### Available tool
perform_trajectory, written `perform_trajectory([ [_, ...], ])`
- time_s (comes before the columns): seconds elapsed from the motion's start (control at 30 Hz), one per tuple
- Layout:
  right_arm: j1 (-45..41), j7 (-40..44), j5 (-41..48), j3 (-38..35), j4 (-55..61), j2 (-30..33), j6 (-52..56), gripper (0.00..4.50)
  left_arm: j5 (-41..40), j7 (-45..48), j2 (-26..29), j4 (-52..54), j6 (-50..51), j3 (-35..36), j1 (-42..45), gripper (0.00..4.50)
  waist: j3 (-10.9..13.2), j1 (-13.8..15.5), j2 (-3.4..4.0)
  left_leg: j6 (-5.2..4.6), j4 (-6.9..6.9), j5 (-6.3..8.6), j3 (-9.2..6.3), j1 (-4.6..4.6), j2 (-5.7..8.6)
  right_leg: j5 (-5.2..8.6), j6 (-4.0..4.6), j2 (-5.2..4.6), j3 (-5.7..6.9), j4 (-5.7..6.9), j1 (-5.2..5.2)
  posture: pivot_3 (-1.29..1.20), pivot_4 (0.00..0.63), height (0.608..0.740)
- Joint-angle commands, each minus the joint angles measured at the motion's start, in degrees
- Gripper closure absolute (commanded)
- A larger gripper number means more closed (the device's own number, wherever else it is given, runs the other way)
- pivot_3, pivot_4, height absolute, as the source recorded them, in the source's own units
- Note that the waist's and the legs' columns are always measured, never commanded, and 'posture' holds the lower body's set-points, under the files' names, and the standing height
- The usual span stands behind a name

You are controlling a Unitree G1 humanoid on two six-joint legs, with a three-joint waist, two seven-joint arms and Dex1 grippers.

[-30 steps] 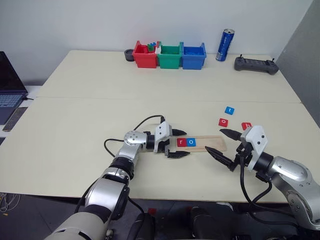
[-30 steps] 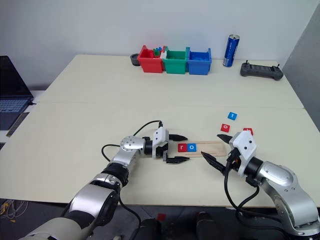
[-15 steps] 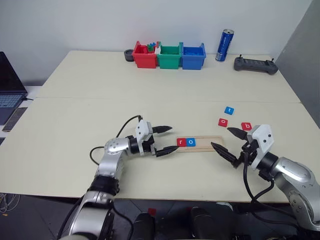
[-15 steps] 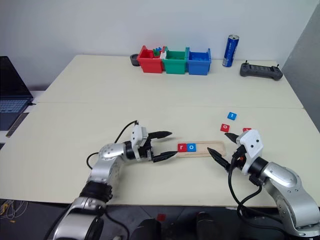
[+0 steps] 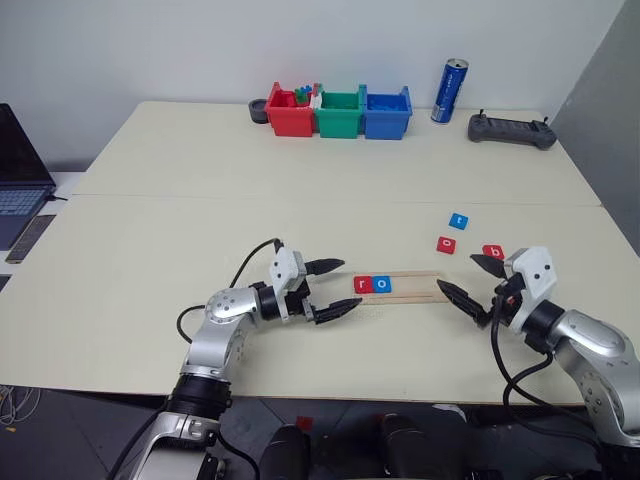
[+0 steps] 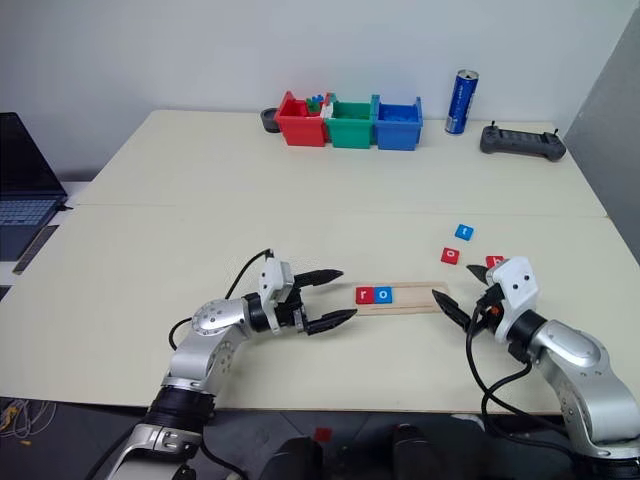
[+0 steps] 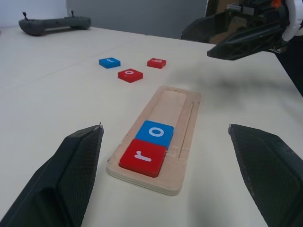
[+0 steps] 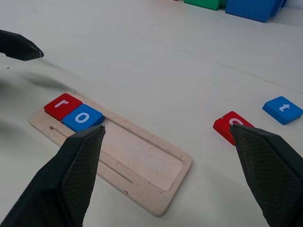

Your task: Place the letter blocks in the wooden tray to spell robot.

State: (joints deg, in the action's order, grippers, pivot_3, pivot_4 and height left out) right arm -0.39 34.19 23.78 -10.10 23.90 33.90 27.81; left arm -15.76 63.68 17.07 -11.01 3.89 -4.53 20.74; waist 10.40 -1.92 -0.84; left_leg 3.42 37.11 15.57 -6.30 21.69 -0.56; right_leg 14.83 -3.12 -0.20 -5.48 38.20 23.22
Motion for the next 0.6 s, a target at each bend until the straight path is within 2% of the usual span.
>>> perform_trajectory([
  [0.03, -0.83, 0.3, -0.05, -1.25, 0.94, 0.55, -1.52, 0.0, -1.85, 0.41, 1.13, 2.37, 3.19, -0.54, 1.59, 0.03, 0.0, 0.0, 0.0, 0.0, 0.0, 0.0, 0.0, 0.0, 0.0, 0.0, 0.0, 0.0, 0.0, 0.0, 0.0, 0.0, 0.15, 0.74],
  [0.3, -1.08, -0.57, -1.03, -1.85, 0.43, 0.83, -1.58, 0.0, -4.97, 1.9, 2.76, 3.81, 9.36, -0.35, 3.33, 0.03, 0.0, 0.01, 0.0, 0.0, 0.0, 0.0, 0.0, 0.0, 0.0, 0.0, 0.0, 0.0, 0.0, 0.0, 0.0, 0.0, 0.15, 0.74],
  [0.6, -1.72, -5.61, -3.2, -3.56, -2.54, -0.38, -0.37, 0.0, -5.41, 2.41, 3.3, 3.71, 6.88, 0.04, 2.82, 0.03, 0.0, 0.01, 0.0, 0.0, -0.01, 0.0, 0.02, 0.0, 0.0, 0.0, 0.0, 0.0, -0.01, -0.01, 0.0, 0.0, 0.15, 0.74],
])
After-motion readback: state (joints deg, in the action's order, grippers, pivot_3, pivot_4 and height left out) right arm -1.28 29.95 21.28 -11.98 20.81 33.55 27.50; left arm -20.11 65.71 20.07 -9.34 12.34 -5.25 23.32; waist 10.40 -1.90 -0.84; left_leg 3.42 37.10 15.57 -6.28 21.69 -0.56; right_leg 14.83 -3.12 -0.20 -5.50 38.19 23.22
